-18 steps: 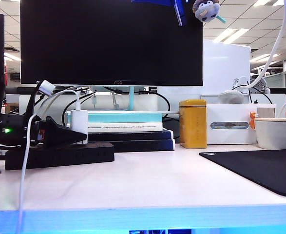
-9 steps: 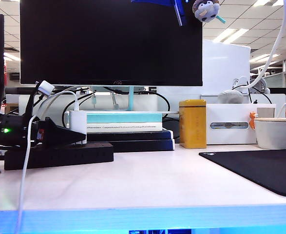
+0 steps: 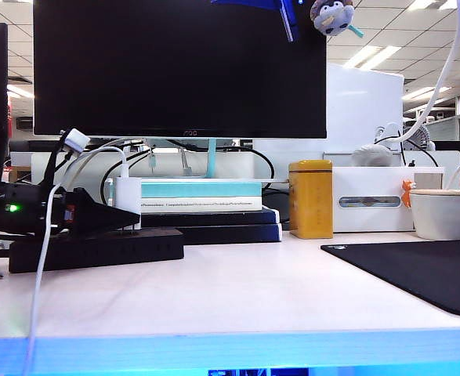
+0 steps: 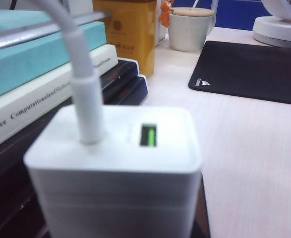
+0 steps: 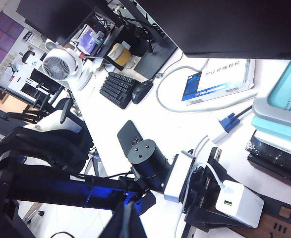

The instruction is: Plug the white charger into the left socket.

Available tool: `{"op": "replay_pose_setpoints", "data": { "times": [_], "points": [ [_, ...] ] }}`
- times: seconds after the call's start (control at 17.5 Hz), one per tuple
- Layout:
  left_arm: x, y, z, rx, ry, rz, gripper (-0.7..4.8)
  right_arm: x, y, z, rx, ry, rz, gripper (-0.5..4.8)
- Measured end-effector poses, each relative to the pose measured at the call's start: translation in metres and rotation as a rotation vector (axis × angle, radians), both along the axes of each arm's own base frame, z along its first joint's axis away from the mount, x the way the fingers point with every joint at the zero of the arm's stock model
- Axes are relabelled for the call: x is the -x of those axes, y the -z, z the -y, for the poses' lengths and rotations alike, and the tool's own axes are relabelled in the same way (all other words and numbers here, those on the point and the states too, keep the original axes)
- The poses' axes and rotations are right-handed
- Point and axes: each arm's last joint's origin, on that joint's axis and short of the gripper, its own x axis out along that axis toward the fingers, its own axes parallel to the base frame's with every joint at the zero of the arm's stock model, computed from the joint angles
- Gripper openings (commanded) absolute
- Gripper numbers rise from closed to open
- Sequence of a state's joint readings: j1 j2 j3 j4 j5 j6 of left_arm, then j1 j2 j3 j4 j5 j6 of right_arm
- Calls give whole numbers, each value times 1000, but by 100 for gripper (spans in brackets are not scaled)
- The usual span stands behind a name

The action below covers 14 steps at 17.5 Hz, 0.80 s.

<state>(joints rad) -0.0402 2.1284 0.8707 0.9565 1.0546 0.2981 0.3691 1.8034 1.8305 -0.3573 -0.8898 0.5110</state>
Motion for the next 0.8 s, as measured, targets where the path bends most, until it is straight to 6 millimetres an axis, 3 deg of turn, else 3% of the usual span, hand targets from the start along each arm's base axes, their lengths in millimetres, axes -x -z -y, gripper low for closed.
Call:
{"op": "replay_pose_setpoints", "data": {
  "times": [0.11,0.34,0.46,0.8],
  "points": [
    [0,0,1,-2,-4,-3,315,0,0,0,-1,1,-3,-1],
    [0,2,1,2,-48,-61,383,0,0,0,-1,1,-3,-1],
    [0,0,1,2,-52,-59,445,0,0,0,-2,0,-2,-1],
    [6,-14,-2,-38,-139,-136,467,0,0,0,-2,1,-2,-1]
  ]
}}
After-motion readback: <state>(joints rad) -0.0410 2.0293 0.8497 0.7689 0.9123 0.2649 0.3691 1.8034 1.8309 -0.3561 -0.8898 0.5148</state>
